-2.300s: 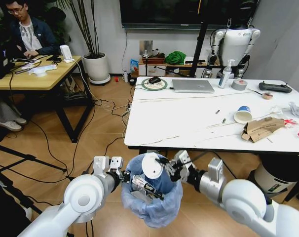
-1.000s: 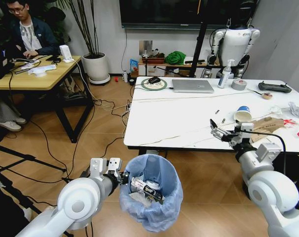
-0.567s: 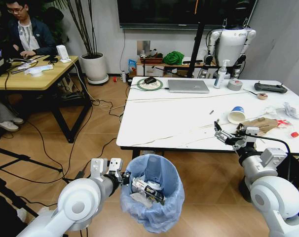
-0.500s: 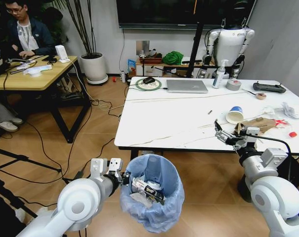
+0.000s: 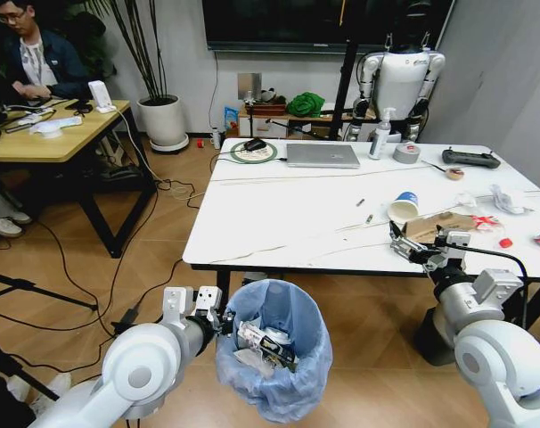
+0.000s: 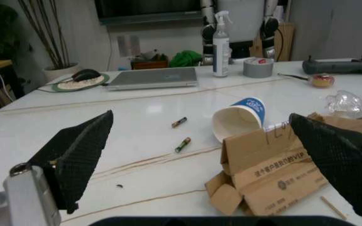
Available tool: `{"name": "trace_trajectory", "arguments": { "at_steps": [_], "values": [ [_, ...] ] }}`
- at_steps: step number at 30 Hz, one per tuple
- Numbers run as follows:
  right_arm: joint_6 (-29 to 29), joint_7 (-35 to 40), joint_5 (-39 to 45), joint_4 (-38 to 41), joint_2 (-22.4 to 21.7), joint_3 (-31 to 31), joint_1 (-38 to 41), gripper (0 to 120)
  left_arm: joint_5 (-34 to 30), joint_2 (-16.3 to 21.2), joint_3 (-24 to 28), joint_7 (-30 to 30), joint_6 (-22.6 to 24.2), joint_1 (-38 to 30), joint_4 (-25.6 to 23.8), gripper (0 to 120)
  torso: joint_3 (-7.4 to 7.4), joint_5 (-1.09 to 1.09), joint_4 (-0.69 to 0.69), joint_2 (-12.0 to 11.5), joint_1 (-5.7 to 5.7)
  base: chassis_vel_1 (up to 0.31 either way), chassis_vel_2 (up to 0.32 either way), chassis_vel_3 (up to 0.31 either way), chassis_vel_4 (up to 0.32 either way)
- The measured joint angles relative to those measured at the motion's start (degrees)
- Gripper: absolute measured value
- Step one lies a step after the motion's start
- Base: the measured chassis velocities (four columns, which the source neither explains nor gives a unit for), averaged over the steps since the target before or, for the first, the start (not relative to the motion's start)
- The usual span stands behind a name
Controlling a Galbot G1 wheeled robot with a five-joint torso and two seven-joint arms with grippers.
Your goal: Pick up the trash bin and place the trash from the table into it.
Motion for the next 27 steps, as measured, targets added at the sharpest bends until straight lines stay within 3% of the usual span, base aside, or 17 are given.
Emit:
{"name": "trace_trajectory", "arguments": {
  "at_steps": [19,27],
  "values": [
    [-0.4,0.3,0.7,-0.2,0.8,-0.6,0.0,100,0.0,-0.2,0.3,0.0,0.0,0.0,0.0,0,0.00,0.00,0.00,0.0,0.01,-0.158,-0.155,0.161,0.158],
    [-1.3,7.4,1.3,-2.0,0.3,-4.9,3.1,100,0.1,-0.4,0.7,0.1,0.0,0.0,0.4,0,0.01,0.02,-0.02,0.0,0.01,-0.159,-0.166,0.169,0.147]
  ]
}}
